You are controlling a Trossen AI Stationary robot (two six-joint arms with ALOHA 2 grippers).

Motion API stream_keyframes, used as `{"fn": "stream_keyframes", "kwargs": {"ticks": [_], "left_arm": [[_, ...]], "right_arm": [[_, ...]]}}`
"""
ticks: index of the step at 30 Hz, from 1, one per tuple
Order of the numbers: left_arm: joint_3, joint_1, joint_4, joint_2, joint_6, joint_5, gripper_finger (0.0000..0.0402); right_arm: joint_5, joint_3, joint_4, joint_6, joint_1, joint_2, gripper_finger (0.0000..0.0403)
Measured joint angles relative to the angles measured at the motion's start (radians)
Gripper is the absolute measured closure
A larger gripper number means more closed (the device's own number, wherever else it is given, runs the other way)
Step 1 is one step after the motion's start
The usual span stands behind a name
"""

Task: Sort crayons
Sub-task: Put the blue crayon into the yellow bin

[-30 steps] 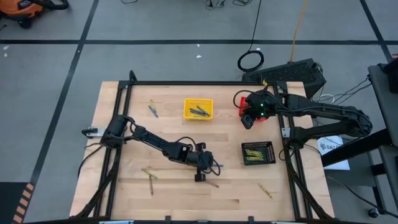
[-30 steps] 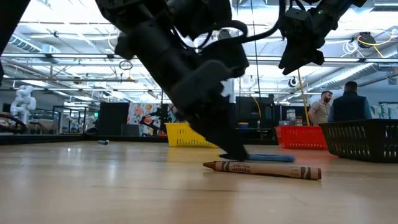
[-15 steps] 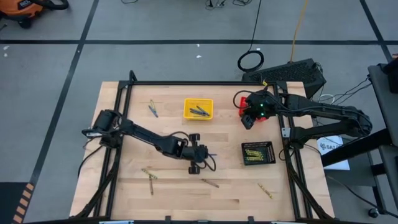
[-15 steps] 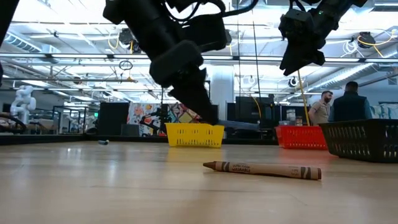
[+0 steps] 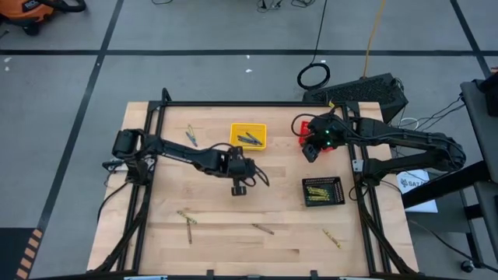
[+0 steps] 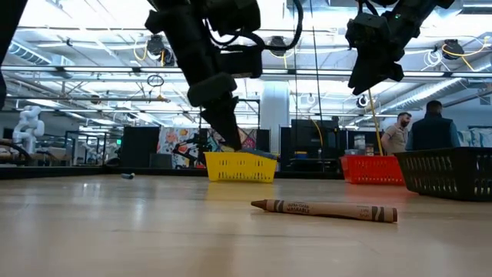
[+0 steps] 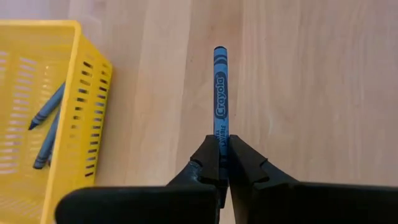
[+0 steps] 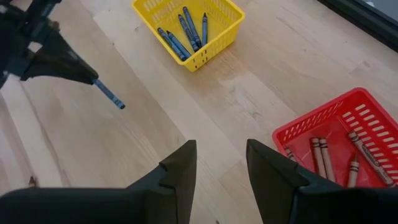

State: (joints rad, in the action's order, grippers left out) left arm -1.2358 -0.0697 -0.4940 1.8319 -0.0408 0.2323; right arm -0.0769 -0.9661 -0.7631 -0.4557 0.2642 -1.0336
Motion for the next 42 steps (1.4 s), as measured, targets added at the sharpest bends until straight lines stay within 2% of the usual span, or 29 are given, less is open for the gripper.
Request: {"fn": "stream_keyframes", "kwargs": {"ticks": [5,13,20,32,42], "left_arm": [[0.000,0.050,-0.010,-0.001,0.032,-0.049,0.0396],[0.000,0.138,-0.011,-0.013,0.082,-0.054,0.0396],[-0.001,0.238,0.006,-0.064,0.102,-0.133,0.0396],[-0.002,0.400,0.040,-0.062,0.101,-0.228,0.0396],[-0.002,0.441,0.039,-0.056,0.099,-0.290,0.0382]], "right_arm": [[0.000,0.000,0.000,0.000,0.000,0.000,0.0277],[0.000,0.000,0.000,0.002,0.000,0.000,0.0277],[0.000,0.000,0.000,0.008,0.000,0.000,0.0277],[-0.004,0.000,0.003,0.027,-0.001,0.000,0.0277],[-0.004,0.000,0.003,0.035,-0.001,0.000,0.0277]]}}
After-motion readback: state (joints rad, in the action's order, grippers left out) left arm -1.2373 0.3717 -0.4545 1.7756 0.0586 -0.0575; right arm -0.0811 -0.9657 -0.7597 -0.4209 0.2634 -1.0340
